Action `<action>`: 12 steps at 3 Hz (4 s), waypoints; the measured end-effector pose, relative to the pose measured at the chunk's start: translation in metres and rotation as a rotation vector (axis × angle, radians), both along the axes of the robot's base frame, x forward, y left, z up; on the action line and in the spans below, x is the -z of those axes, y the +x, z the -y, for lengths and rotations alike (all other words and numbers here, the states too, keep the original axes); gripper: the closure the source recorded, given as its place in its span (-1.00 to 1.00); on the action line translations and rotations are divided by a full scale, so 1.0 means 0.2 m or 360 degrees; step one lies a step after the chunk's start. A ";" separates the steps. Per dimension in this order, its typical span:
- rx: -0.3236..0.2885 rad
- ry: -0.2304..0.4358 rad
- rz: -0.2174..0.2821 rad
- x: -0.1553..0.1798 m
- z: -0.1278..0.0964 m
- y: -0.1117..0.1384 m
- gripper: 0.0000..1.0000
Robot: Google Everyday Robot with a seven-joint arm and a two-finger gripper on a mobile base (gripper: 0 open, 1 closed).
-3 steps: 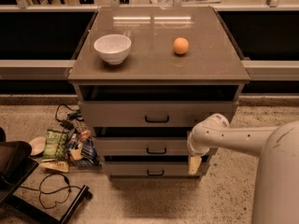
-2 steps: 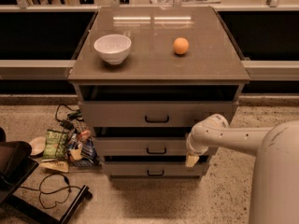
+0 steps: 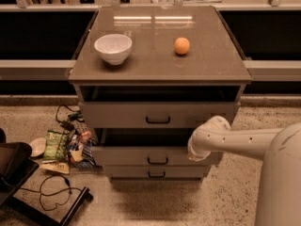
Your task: Open middle drawer
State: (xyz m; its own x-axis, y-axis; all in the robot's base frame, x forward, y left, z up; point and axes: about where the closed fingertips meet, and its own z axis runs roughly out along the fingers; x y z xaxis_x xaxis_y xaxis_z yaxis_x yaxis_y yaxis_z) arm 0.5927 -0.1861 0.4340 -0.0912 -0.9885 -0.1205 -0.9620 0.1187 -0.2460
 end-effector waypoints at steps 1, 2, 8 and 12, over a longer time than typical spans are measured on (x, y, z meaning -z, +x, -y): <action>0.0026 -0.0040 -0.0001 -0.06 0.01 -0.09 0.93; 0.0033 -0.0046 -0.0002 -0.06 0.01 -0.11 -1.00; 0.0229 -0.0050 -0.0323 0.01 0.07 -0.50 -0.11; 0.0356 -0.0008 -0.0537 0.13 0.10 -0.74 -0.52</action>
Offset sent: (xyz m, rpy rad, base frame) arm -0.0112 -0.0007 0.0077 -0.0156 0.0006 -0.0097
